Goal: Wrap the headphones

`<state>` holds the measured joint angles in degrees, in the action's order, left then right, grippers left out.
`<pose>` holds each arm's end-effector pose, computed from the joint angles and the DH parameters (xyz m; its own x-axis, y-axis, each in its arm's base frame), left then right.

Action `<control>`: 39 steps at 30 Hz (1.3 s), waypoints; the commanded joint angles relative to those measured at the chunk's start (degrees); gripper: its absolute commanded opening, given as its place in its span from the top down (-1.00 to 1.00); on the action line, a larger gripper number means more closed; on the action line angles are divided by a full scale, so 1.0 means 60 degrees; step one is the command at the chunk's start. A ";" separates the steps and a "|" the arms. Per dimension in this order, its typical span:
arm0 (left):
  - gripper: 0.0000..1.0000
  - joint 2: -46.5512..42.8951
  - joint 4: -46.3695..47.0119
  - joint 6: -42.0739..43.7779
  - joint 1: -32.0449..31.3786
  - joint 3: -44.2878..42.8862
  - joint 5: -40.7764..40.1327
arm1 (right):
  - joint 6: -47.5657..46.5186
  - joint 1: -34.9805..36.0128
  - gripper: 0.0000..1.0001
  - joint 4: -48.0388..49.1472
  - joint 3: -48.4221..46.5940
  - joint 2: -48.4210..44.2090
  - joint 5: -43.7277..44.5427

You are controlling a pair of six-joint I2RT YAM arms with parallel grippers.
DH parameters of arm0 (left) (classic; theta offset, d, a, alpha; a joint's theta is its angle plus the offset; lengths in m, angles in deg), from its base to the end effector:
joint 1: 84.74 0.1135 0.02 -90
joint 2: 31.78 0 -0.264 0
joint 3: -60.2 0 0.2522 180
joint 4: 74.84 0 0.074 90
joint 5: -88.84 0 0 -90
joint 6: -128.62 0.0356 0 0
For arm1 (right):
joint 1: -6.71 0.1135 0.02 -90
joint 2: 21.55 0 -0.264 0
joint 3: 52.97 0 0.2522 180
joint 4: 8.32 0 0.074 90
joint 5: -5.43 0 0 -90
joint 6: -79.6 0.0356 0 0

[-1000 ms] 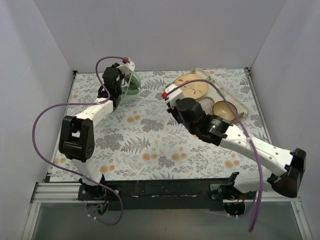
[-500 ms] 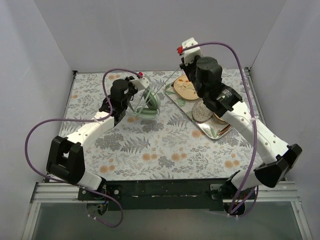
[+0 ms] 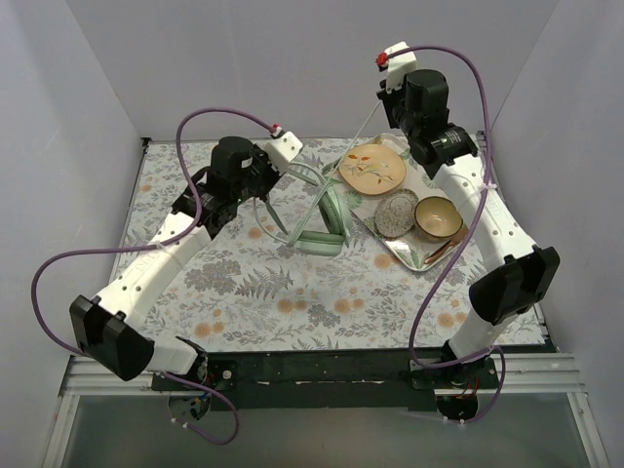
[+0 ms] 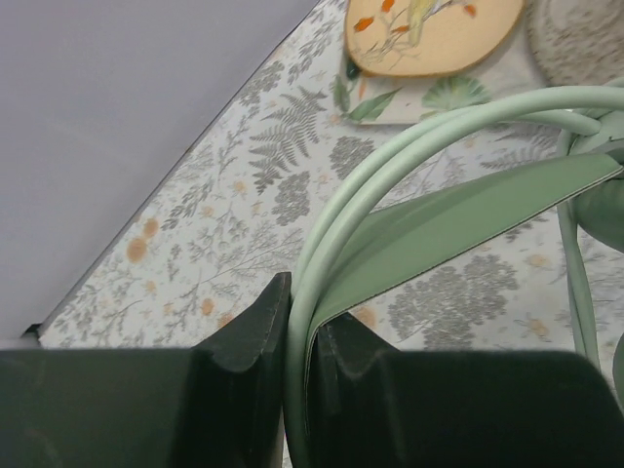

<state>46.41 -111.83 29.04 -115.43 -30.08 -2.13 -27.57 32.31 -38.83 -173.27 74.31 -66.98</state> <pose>0.2686 -0.1587 0.3786 -0.4397 0.0675 -0.8956 0.4299 0.8913 -0.1439 0.3508 0.1562 0.4691 -0.0495 -0.3358 -0.9406 -0.1627 0.9319 -0.3241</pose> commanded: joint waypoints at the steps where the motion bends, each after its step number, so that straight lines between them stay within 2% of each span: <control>1: 1.00 -0.0801 -0.2059 -0.1520 0.0004 -0.1250 0.1948 | 0.0795 -0.0488 0.97 0.0462 -0.0146 -0.0126 -0.1083; 5: 1.00 -0.0845 -0.2691 -0.2049 -0.0010 -0.1909 0.2534 | 0.1147 -0.0766 0.97 0.0653 0.0353 -0.0228 -0.1684; 8: 1.00 -0.0859 -0.3101 -0.2691 0.0004 -0.2771 0.3178 | 0.1119 -0.0796 0.97 0.1135 0.1170 -0.0432 -0.2766; 12: 1.00 -0.0742 -0.3190 -0.3952 0.0004 -0.4060 0.3575 | 0.1147 -0.0723 0.97 0.1619 0.2169 -0.0521 -0.6245; 16: 1.00 -0.0567 -0.2898 -0.5081 0.0004 -0.5176 0.3560 | 0.1469 -0.0079 0.97 0.3168 0.3837 -0.0711 -0.6914; 18: 1.00 -0.0435 -0.2708 -0.5490 0.0004 -0.5469 0.3415 | 0.2066 0.0258 0.89 0.4516 0.4845 -0.0872 -0.7483; 24: 1.00 -0.0186 -0.2239 -0.5858 0.0004 -0.6027 0.2435 | 0.4118 0.0786 0.66 0.8423 0.6798 -0.1122 -0.7867; 27: 1.00 -0.0098 -0.2121 -0.6005 -0.0010 -0.6305 0.2083 | 0.4881 0.0918 0.54 0.9497 0.7414 -0.1034 -0.7780; 35: 1.00 -0.0083 -0.2106 -0.5917 -0.0010 -0.6642 0.1452 | 0.5454 0.0947 0.22 1.0365 0.8586 -0.1107 -0.7238; 39: 1.00 -0.0112 -0.2062 -0.5815 0.0004 -0.6774 0.1144 | 0.5425 0.0947 0.14 1.0424 0.9040 -0.1195 -0.6960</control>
<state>48.01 -128.92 -3.47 -115.24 -67.49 7.14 3.73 37.75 18.32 -120.75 69.19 -111.13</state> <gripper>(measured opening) 0.109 0.414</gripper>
